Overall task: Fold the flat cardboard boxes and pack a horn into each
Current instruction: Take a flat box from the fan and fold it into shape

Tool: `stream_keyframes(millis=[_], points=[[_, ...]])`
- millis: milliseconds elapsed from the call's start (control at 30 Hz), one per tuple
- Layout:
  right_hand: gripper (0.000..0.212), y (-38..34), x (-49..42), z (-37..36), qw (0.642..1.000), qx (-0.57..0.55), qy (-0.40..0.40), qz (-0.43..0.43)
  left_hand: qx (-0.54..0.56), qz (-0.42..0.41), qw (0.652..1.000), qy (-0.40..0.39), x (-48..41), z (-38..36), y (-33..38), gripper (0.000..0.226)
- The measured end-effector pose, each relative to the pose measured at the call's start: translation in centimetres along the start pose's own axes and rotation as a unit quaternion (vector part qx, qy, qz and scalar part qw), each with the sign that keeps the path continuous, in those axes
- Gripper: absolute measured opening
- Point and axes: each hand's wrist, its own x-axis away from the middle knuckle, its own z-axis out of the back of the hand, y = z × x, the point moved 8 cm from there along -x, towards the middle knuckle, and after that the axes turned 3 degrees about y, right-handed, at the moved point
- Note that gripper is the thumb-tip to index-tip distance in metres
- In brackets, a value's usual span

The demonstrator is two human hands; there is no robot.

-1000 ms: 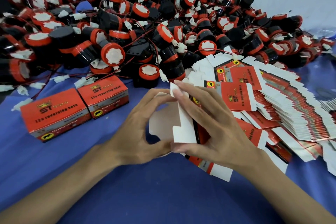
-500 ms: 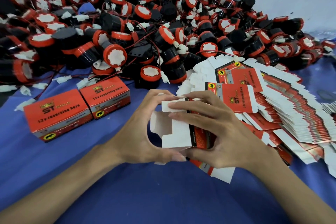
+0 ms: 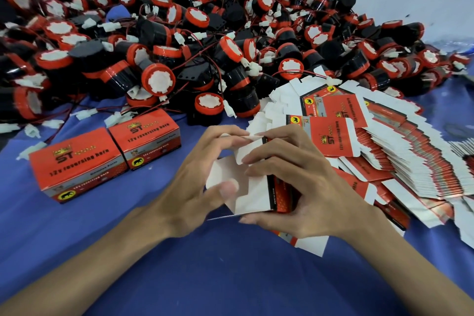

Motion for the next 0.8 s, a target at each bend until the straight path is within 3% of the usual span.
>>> stream_keyframes(millis=[300, 500, 800], points=[[0.05, 0.2, 0.2, 0.2, 1.0, 0.005, 0.024, 0.004, -0.009, -0.046, 0.998, 0.048, 0.2, 0.7, 0.5, 0.063], [0.049, 0.6, 0.5, 0.4, 0.999, -0.008, 0.05, -0.012, 0.104, -0.039, 0.991, 0.075, -0.2, 1.2, 0.2, 0.051], [0.047, 0.8, 0.7, 0.5, 0.996, -0.023, 0.086, -0.024, 0.014, -0.028, 0.994, 0.101, 0.1, 1.6, 0.4, 0.045]])
